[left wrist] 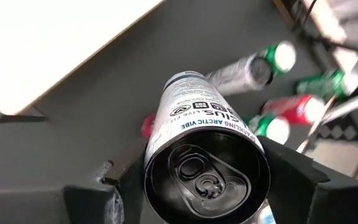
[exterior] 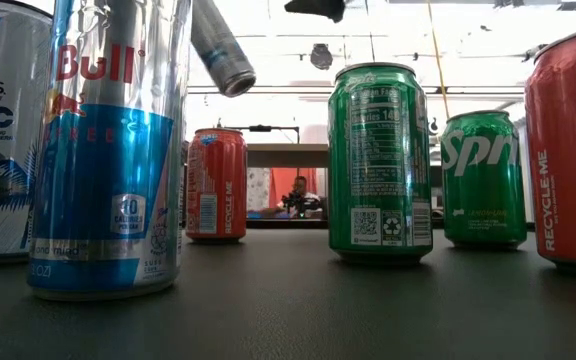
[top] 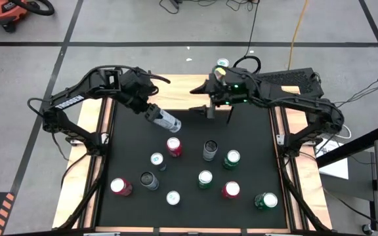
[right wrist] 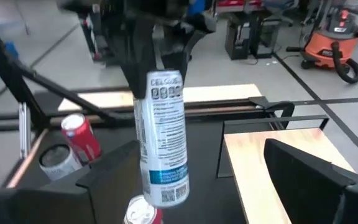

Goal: Place canned beverage on shelf
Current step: Put the top left white soda can on the shelf

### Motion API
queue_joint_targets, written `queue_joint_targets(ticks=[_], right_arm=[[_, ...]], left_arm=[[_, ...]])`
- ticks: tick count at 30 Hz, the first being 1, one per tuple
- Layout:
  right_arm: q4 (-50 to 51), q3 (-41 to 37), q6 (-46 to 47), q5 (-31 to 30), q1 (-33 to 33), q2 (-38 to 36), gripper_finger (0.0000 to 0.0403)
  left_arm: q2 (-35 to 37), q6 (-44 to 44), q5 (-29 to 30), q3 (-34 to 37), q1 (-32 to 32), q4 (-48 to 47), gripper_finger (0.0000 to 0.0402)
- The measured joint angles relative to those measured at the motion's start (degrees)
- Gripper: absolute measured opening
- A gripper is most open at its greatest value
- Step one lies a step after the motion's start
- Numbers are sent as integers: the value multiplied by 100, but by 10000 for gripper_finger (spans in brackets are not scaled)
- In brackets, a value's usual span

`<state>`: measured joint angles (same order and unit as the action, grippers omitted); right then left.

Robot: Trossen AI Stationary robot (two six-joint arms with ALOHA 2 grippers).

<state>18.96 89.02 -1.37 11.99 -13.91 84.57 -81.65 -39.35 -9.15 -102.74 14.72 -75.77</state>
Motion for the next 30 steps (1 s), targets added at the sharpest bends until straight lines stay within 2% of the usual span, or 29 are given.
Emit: queue_joint_targets(ticks=[9, 15, 24, 27, 30], right_arm=[[285, 382, -682, -14, 314, 475, 323], [383, 386, -727, -482, 430, 462, 325], [478, 384, -885, -553, 432, 559, 369], [453, 390, -1016, -921, 439, 608, 370], [474, 384, -1088, -976, 435, 643, 365]], left_arm=[[0, -1106, 100, 0, 0, 936, 242], [0, -1281, 121, 0, 11, 1164, 242], [-27, -1417, 147, 2, 31, 1590, 242], [-49, -1434, 132, 8, 31, 1702, 242], [-109, -1440, 73, 7, 31, 1874, 242]])
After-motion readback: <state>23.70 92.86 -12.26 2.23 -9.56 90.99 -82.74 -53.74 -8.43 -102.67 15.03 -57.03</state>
